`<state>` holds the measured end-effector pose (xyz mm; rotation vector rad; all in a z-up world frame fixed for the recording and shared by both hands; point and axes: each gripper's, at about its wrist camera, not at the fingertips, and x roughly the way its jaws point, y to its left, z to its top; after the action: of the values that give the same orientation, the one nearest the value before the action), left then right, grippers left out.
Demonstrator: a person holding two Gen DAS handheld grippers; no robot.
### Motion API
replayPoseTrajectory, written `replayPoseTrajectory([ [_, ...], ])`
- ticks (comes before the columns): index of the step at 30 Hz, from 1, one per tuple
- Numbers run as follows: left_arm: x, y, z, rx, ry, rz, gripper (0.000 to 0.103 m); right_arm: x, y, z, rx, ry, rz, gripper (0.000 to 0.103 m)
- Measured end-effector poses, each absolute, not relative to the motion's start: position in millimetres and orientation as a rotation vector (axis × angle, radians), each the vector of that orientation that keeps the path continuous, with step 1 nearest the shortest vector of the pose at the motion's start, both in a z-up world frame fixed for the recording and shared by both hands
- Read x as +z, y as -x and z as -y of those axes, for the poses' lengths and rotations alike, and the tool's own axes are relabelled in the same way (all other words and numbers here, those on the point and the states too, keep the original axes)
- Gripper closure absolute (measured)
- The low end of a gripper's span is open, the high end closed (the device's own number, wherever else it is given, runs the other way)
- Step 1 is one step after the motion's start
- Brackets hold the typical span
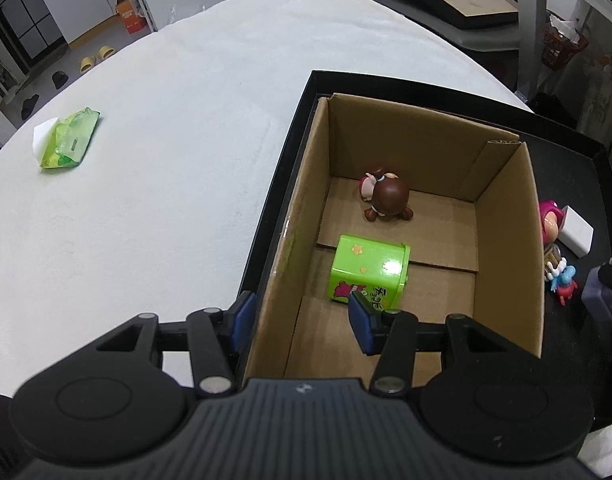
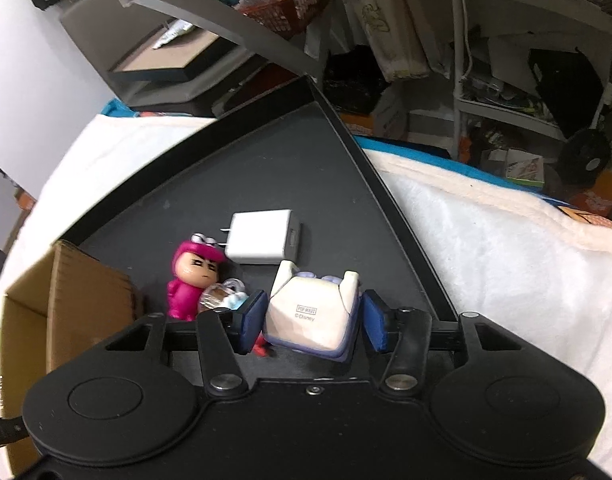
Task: Organize rigid objects
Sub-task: 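Move the right gripper to the white-and-blue adapter and close on it, then carry the white adapter with the right gripper over the box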
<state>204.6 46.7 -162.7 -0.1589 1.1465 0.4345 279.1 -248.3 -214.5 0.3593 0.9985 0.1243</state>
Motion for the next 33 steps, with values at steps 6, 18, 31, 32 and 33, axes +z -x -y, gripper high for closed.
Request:
replayPoseTrajectory([
  [6,-158.3,-202.2,-43.7,0.424,0.142,-1.145,0.053,-202.0,-275.0,247.1,0.159,-0.369,-0.963,0.053],
  [18,-147.5,-196.8,-55.6,0.399,0.168,-1.117,0.053,-183.2,-271.4,241.5,0.193,-0.346,-0.908,0.053],
  [31,-140.8,-184.7,-78.2,0.334,0.294,-1.051,0.053,-142.6,-259.9,209.5,0.283,-0.308,-0.931,0.053],
  [32,-142.1,-183.8,-81.1,0.333,0.307,-1.051,0.053,-137.8,-258.9,204.5,0.293,-0.293,-0.925,0.053],
  [33,-143.6,-183.1,-84.1,0.333,0.322,-1.051,0.053,-133.6,-257.8,200.2,0.299,-0.276,-0.918,0.053],
])
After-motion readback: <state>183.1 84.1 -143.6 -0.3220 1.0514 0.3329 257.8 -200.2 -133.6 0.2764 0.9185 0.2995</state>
